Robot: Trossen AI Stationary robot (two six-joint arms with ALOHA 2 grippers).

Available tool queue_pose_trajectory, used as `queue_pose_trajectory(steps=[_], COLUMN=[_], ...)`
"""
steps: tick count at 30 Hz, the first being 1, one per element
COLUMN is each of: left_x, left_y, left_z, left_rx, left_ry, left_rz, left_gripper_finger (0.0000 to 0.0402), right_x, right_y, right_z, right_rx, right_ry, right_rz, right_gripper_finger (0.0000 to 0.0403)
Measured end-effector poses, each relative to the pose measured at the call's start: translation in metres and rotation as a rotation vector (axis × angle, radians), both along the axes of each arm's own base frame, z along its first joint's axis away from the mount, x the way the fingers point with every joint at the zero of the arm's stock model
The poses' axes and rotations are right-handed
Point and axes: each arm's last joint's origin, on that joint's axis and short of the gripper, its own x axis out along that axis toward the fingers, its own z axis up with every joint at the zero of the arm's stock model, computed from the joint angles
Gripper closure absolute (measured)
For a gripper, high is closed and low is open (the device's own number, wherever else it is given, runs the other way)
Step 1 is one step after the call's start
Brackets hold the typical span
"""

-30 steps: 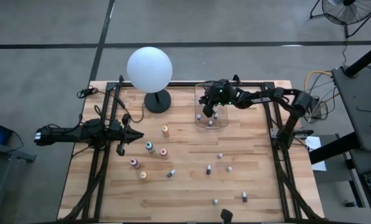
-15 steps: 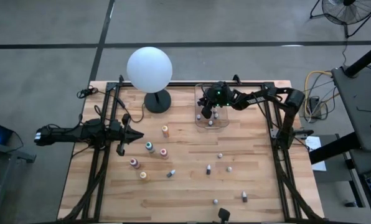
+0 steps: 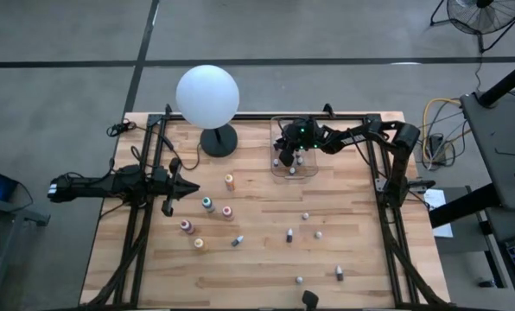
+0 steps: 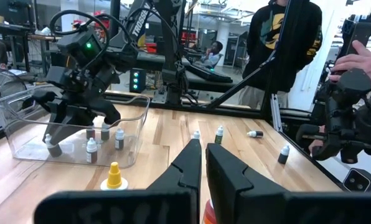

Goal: Pick & Place food coloring
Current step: Put the small dark blue food coloring bottle into the transparent bin, then put the small red food coloring bottle into the transparent bin

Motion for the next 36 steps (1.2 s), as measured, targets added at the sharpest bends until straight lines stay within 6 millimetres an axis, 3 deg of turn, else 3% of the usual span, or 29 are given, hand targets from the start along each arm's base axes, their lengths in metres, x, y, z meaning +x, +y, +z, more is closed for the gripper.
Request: queue_pose_trajectory(steps=[19,27,36], left_x=[0.0,0.0,0.0], left_y=[0.0,0.0,0.0], left_z=[0.0,0.0,0.0], left_rx=[0.0,0.0,0.0], left_ry=[0.0,0.0,0.0], left_rz=[0.0,0.0,0.0], left_gripper_finger=[0.0401,0.0401,0.0401], right_x=[-0.001,-0.009,-0.022], right_y=[0.006,0.014,0.036], right_z=[0.012,0.037,0.094], right_rx=[0.072,0.056,-0.015], right_ry=[-0.019,-0.005,-0.081], right_rz=[0.023,0.035,0.089], right_gripper_finger=[0.0243,0.0226,0.0208])
